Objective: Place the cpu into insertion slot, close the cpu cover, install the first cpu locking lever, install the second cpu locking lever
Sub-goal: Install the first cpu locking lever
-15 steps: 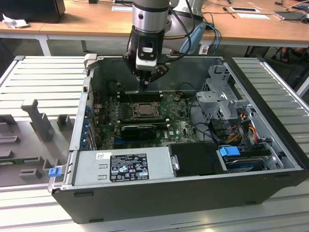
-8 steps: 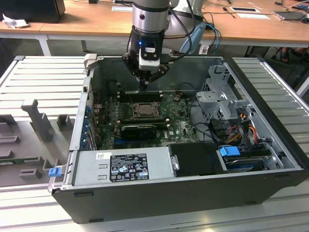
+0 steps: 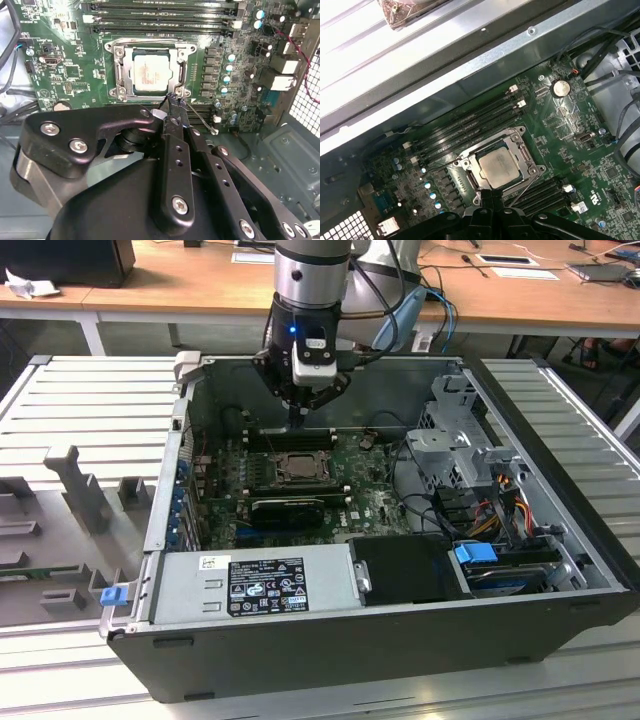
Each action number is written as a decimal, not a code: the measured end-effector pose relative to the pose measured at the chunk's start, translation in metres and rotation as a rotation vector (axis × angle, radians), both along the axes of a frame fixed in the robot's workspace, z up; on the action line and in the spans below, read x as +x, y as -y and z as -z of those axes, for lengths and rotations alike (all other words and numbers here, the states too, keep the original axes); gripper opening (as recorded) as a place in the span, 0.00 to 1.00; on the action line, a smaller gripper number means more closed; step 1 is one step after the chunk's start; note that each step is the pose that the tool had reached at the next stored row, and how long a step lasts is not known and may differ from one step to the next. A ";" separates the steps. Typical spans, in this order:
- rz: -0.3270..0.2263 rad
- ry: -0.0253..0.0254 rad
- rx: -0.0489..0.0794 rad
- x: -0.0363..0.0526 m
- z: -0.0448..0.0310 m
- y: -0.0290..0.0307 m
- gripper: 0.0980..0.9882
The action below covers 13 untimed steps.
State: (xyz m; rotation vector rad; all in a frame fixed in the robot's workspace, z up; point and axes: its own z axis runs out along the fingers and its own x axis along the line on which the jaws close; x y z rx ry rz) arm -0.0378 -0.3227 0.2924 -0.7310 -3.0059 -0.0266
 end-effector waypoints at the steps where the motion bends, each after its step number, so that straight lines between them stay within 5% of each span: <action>1: -0.005 0.0000 0.000 0.0000 0.0000 0.0000 0.01; 13: -0.082 -0.0001 0.000 0.0000 0.0000 0.0000 0.01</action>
